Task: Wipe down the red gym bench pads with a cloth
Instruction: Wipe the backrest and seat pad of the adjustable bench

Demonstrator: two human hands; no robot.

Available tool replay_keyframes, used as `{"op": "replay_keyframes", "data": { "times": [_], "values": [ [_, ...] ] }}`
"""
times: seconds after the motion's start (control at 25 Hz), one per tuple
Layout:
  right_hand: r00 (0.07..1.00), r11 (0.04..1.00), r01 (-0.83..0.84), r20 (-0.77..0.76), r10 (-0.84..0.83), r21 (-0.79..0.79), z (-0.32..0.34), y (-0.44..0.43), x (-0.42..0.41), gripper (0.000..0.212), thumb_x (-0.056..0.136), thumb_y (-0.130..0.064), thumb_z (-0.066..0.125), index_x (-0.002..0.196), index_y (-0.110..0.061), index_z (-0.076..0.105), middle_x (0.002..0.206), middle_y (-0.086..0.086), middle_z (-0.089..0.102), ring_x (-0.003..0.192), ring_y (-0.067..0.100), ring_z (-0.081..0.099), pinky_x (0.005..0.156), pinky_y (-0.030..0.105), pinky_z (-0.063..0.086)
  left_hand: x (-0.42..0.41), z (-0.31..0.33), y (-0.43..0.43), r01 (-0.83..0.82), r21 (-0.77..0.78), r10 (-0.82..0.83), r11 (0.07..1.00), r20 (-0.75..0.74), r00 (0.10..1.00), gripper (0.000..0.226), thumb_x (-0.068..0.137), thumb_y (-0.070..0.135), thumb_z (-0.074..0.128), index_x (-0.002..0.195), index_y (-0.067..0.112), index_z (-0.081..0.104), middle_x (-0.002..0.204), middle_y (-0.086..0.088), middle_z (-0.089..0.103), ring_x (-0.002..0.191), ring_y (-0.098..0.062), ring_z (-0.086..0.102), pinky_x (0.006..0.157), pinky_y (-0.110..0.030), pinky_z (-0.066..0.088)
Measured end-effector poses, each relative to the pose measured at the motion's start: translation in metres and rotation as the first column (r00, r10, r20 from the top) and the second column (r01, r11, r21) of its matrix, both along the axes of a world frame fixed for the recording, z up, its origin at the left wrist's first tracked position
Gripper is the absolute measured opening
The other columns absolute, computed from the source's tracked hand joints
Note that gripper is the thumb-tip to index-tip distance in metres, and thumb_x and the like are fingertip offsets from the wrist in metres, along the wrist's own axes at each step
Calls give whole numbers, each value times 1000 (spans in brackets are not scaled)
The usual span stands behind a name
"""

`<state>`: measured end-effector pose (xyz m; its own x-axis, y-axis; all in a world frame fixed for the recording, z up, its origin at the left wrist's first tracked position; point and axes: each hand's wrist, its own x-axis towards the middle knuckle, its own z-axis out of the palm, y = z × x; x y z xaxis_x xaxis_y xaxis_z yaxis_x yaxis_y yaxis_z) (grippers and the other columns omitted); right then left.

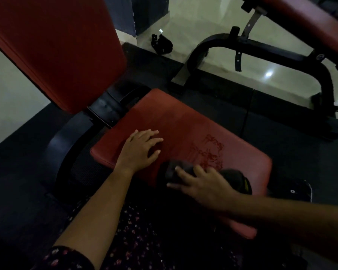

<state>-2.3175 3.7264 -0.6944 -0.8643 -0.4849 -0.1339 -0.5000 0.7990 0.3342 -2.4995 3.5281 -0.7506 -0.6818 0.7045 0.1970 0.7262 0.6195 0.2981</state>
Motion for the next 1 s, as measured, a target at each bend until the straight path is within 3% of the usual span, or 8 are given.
{"op": "replay_keyframes", "data": {
  "times": [0.08, 0.16, 0.32, 0.4, 0.56, 0.68, 0.84, 1.0],
  "values": [
    [986, 987, 156, -59, -155, 22, 5, 35, -34, 59, 83, -25, 42, 138, -47, 45, 136, 5, 55, 80, 31, 58, 49, 30, 32, 10, 5, 14, 38, 5, -38, 999, 10, 999, 56, 87, 51, 38, 136, 29, 55, 147, 4, 46, 138, -19, 40, 116, -46, 21],
    [946, 944, 321, -67, -317, 76, 10, 71, -67, 59, 92, -26, 26, 146, -50, 26, 148, 3, 39, 98, 33, 54, 59, 33, 34, 23, 7, 30, 86, 15, -87, 996, 7, 996, 58, 87, 47, 40, 141, 30, 49, 149, 5, 45, 138, -18, 39, 115, -45, 21],
    [751, 751, 660, -4, -660, 19, 16, 98, -94, 58, 100, -38, 39, 149, -50, 10, 151, 4, 28, 114, 35, 44, 80, 43, 46, 36, 2, 43, 144, -67, -144, 987, -3, 990, 62, 85, 43, 37, 146, 31, 41, 150, 4, 44, 140, -18, 38, 116, -48, 22],
    [735, 735, 678, 4, -678, 19, 12, 89, -88, 60, 100, -36, 40, 150, -48, 9, 153, 6, 25, 117, 35, 43, 81, 43, 46, 36, -2, 42, 147, -89, -144, 985, 38, 989, 62, 87, 48, 31, 145, 31, 44, 152, 5, 42, 142, -17, 34, 117, -49, 17],
    [833, 837, 542, 81, -547, 69, 20, 105, -86, 64, 99, -34, 41, 149, -52, 5, 151, 1, 25, 117, 33, 43, 72, 38, 40, 35, -5, 40, 146, -82, -144, 986, 33, 989, 62, 87, 50, 31, 143, 31, 46, 151, 6, 43, 142, -17, 34, 117, -49, 17],
    [708, 714, 699, 104, -699, 46, 23, 129, -99, 67, 96, -38, 47, 148, -53, 9, 150, 1, 30, 114, 34, 45, 75, 40, 46, 36, -5, 40, 143, -62, -142, 988, 20, 990, 60, 87, 49, 33, 142, 30, 48, 149, 5, 45, 141, -18, 36, 117, -49, 19],
    [527, 529, 848, 109, -843, -8, 12, 104, -86, 68, 96, -36, 48, 153, -39, 9, 148, 11, 32, 116, 35, 45, 81, 43, 48, 36, -4, 39, 151, -41, -150, 988, 23, 988, 58, 88, 47, 35, 140, 28, 51, 147, 4, 47, 139, -19, 39, 116, -51, 21],
    [659, 657, 752, 33, -752, -53, 1, 60, -46, 60, 99, -23, 38, 153, -34, 16, 149, 17, 31, 112, 37, 49, 68, 38, 47, 41, -8, 37, 112, 15, -112, 994, -14, 994, 51, 91, 42, 37, 136, 28, 56, 143, 5, 52, 137, -18, 42, 115, -47, 24]
  ]
}}
